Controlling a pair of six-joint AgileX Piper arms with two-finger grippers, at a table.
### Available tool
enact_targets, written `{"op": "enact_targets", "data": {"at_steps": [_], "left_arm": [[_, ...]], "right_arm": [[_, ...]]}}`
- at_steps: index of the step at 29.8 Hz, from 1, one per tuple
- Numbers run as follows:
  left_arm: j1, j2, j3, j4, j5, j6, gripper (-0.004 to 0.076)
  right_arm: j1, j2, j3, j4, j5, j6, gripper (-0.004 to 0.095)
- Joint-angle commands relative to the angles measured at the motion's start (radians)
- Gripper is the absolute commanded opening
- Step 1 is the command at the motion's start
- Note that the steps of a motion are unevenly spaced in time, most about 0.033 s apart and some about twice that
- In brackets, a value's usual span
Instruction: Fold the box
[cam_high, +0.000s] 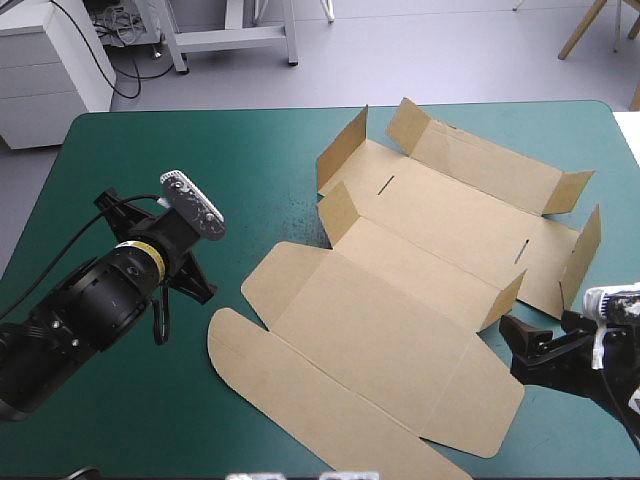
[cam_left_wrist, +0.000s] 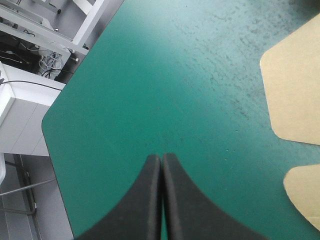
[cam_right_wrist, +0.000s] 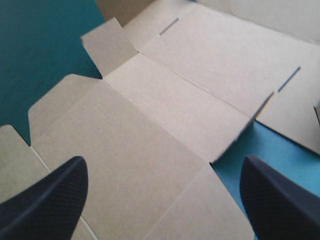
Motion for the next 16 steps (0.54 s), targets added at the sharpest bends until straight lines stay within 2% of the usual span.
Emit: {"op": "enact_targets", "data": {"at_steps": [1, 4, 10, 16], "left_arm": [[-0.006, -0.023, -0.035, 0.037, -0.04, -0.013, -0.001], [-0.006, -0.023, -0.035, 0.037, -0.04, -0.013, -0.001], [-0.006, -0.023, -0.035, 0.037, -0.038, -0.013, -0.001], [-0.006, -0.023, -0.035, 0.033, -0.038, -0.013, -0.001]], "right_arm": [[-0.002, 0.039, -0.031, -0.051, 0.022, 0.076, 0.0843], [-0.002, 0.077, -0.031, -0.092, 0.043, 0.162, 0.0843], [-0.002, 0.167, -0.031, -0.1, -0.002, 0.292, 0.0843], [-0.002, 0.256, -0.031, -0.103, -0.024, 0.351, 0.0843]]}}
